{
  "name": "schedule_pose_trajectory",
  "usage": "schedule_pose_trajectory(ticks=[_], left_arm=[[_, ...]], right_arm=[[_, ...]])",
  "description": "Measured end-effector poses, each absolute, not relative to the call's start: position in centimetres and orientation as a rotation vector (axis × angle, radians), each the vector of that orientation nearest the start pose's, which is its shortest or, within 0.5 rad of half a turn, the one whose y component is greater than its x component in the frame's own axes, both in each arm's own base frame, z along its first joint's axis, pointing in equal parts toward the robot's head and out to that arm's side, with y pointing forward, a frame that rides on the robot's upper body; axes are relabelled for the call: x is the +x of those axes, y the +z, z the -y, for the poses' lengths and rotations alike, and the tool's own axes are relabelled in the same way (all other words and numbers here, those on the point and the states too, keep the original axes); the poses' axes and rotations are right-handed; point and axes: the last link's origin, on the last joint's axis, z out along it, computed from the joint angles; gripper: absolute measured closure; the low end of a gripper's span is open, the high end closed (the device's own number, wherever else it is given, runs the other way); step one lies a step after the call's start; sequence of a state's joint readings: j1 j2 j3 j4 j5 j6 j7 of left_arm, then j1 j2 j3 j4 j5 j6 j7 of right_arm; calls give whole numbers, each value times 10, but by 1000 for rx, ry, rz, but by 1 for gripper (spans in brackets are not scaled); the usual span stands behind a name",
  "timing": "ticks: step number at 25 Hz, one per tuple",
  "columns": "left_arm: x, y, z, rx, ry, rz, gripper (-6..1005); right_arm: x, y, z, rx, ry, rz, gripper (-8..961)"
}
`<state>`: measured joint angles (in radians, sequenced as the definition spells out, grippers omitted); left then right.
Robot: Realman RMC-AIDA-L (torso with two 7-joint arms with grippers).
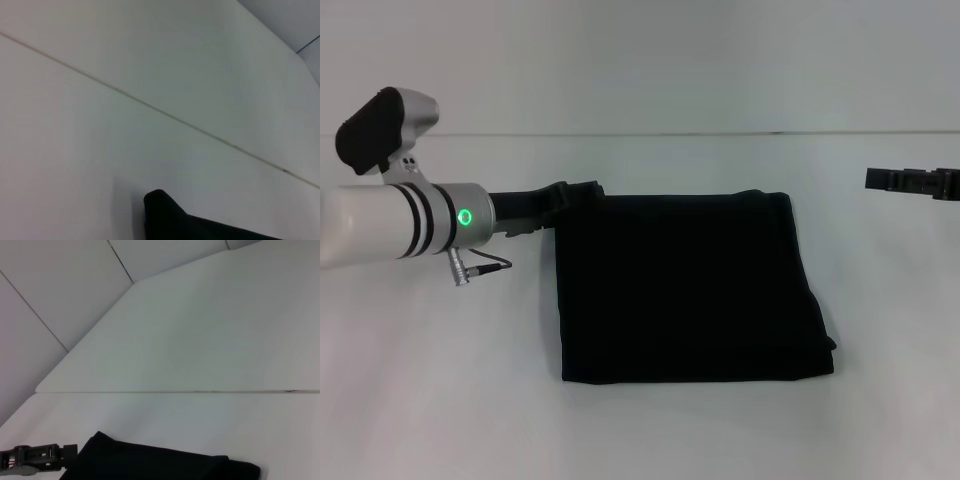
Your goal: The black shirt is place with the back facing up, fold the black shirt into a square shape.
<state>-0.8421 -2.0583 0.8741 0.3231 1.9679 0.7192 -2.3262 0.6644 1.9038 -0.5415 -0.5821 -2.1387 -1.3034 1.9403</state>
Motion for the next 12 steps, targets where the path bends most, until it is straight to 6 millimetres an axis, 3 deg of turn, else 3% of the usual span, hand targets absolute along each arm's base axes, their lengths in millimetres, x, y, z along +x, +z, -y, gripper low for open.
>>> schedule_pose_trajectory(ticks=[10,12], left_arm=[[-238,-56,-438,-1984,-516,1632,171],[-238,-55,-438,-1980,-533,1618,235]], right_arm=[[289,79,-404,-2271,585,-1248,38],[289,79,-405,-2273,583,-1247,38]])
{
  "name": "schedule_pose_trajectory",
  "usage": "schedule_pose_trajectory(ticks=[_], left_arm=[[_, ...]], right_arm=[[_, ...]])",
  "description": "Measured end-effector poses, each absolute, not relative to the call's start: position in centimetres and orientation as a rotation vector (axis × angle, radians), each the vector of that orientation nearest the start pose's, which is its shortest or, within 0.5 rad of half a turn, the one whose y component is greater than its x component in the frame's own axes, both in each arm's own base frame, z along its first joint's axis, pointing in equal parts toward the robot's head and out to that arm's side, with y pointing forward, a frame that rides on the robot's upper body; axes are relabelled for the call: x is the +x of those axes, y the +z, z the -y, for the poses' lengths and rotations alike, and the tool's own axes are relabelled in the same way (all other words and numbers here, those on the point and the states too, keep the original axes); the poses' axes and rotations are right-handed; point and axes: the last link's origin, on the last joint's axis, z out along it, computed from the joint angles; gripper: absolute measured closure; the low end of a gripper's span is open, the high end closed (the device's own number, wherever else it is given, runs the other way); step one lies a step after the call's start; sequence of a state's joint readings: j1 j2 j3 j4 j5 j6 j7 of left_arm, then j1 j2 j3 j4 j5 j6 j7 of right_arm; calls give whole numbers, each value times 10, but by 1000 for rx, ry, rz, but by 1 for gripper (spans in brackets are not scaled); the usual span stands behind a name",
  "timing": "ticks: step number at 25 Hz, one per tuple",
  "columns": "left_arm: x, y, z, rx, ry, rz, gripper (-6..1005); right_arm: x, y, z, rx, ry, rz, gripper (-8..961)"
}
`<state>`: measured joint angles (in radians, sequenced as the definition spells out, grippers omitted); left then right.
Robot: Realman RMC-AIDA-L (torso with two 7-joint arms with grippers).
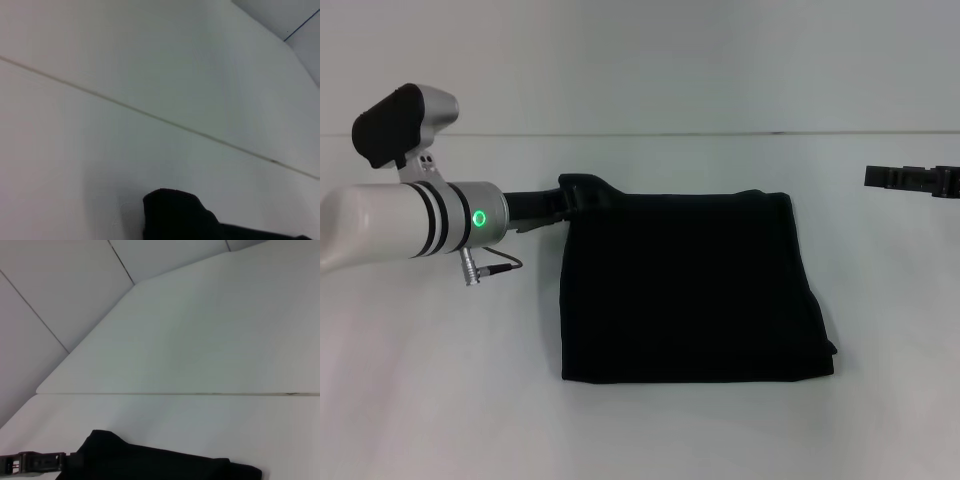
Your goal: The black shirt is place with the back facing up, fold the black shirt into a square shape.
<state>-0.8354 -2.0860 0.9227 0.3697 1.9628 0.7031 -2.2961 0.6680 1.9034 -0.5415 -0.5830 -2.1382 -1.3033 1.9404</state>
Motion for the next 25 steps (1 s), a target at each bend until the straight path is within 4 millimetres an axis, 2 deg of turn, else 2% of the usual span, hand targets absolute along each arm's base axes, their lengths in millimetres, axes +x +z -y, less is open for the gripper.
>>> schedule_pose_trajectory(ticks=[4,9,12,17,25], left_arm=[[-237,-53,-439,-1972,-544,1614,362],[-237,-52,-440,-1970,-542,1615,616],[-238,-52,-441,-1966,-539,1613,852],[-236,-51,-442,-1965,-544,1607,1001],[-219,-52,-449,-2011,-551,1573,1000]], right_arm=[[289,79,-405,-2274,582,-1246,38],[289,79,-405,-2269,581,-1245,37],[290,79,-406,-2264,578,-1244,37],[289,79,-406,-2266,577,-1239,37],[289,79,-407,-2268,579,-1234,37]])
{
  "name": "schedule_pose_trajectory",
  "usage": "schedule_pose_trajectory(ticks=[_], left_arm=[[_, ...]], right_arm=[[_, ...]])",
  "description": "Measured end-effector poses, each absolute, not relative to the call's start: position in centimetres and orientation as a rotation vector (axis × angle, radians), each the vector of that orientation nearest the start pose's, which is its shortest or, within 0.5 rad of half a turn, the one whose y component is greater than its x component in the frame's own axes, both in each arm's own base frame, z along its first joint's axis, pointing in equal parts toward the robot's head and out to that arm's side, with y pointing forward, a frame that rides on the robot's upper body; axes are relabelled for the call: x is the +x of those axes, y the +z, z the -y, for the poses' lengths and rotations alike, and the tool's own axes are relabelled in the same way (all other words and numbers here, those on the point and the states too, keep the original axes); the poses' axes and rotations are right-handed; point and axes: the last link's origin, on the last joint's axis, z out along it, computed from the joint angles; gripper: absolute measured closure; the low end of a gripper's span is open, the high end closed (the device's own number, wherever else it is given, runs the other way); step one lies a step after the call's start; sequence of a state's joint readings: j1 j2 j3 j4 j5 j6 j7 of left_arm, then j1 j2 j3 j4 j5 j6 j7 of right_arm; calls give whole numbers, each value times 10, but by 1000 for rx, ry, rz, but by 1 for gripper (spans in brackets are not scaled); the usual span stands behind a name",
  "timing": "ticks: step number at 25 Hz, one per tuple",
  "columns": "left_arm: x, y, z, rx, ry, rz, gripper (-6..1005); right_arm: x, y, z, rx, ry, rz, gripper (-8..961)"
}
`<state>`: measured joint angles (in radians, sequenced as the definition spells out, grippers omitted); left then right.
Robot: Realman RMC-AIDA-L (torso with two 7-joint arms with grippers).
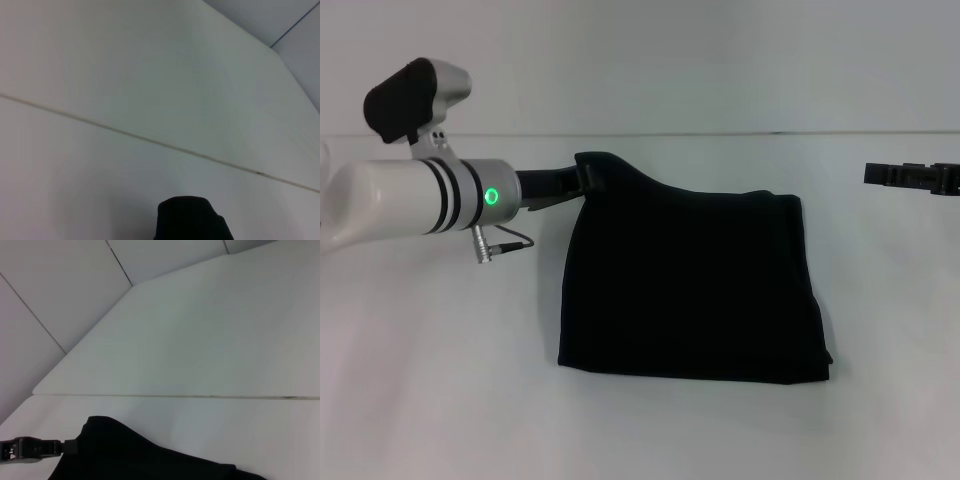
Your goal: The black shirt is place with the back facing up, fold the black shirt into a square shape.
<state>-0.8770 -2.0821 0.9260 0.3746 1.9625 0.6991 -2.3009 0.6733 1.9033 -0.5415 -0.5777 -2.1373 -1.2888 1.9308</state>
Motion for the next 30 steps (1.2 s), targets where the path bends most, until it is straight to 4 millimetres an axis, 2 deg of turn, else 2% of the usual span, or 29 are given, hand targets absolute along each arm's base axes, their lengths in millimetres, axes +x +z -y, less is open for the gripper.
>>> schedule_pose_trajectory(ticks=[4,9,14,19,21,24,26,30], left_arm=[[-217,-53,-450,-2021,-545,1567,995],[-228,-47,-448,-1981,-559,1576,972],[-246,-26,-450,-1918,-570,1534,949],[-252,-3,-445,-1956,-591,1494,736],[-242,10,-436,-2089,-615,1422,677],[-221,18,-418,-2332,-618,1252,589],[-208,17,-408,-2478,-606,1129,530],[-192,10,-402,-2651,-553,909,396]], right_arm=[[289,78,-407,-2269,576,-1236,38],[289,76,-406,-2275,573,-1238,38],[288,77,-406,-2285,573,-1219,38],[282,77,-406,-2333,572,-1150,38],[277,75,-403,-2397,565,-1069,37],[268,73,-396,-2516,563,-910,47],[263,70,-393,-2560,560,-839,57],[251,61,-394,-2609,534,-762,77]])
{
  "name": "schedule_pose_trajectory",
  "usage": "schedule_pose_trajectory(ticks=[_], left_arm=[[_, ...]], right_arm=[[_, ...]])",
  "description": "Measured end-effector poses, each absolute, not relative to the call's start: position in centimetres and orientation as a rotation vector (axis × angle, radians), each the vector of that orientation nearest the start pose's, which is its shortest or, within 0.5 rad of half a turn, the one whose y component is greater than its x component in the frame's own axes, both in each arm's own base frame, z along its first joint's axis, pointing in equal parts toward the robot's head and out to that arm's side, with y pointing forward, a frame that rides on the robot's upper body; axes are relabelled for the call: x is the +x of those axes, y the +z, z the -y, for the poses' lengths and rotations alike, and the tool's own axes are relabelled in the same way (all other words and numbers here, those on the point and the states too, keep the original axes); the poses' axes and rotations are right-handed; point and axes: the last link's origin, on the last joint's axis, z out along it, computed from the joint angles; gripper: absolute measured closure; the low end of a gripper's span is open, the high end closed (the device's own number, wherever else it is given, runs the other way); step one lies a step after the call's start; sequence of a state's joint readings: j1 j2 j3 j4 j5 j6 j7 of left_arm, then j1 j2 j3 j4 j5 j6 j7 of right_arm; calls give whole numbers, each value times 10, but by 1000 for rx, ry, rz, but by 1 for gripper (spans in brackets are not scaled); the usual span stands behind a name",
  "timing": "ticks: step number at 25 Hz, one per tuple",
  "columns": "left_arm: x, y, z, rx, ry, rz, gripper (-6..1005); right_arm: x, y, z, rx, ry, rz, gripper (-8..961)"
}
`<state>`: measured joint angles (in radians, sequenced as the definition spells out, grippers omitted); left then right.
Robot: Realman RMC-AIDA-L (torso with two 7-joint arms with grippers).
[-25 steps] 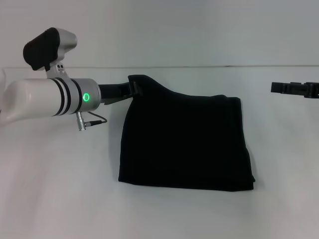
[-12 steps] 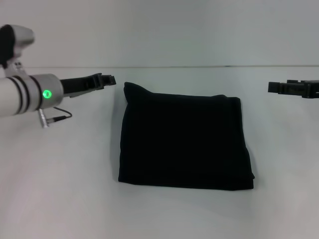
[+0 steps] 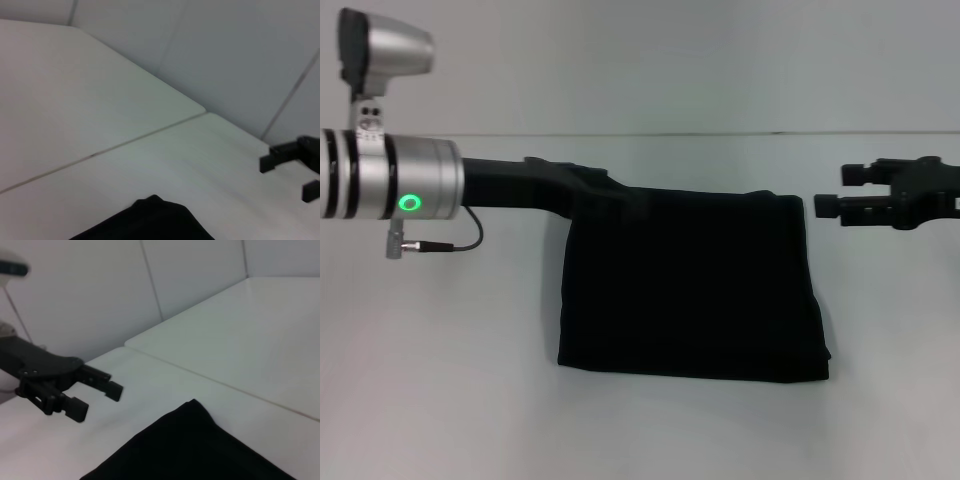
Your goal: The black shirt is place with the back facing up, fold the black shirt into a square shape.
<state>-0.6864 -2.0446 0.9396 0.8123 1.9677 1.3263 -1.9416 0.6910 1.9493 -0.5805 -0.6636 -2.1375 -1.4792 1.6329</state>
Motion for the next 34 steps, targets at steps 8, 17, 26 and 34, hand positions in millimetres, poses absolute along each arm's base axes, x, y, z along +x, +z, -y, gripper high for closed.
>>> schedule_pose_trajectory(ticks=[8,17,26,34], left_arm=[[-187,-2,-409,-2712,-356,697,82],[-184,-14,-405,-2761,-206,607,46],[-181,-18,-403,-2773,-212,602,51],[-181,-16,-402,-2766,-225,615,51]], right_arm=[[237,40,-392,-2731,419,-717,234],[234,35,-394,-2753,351,-708,561],[233,33,-398,-2742,324,-694,917],[235,34,-399,-2711,332,-739,954]])
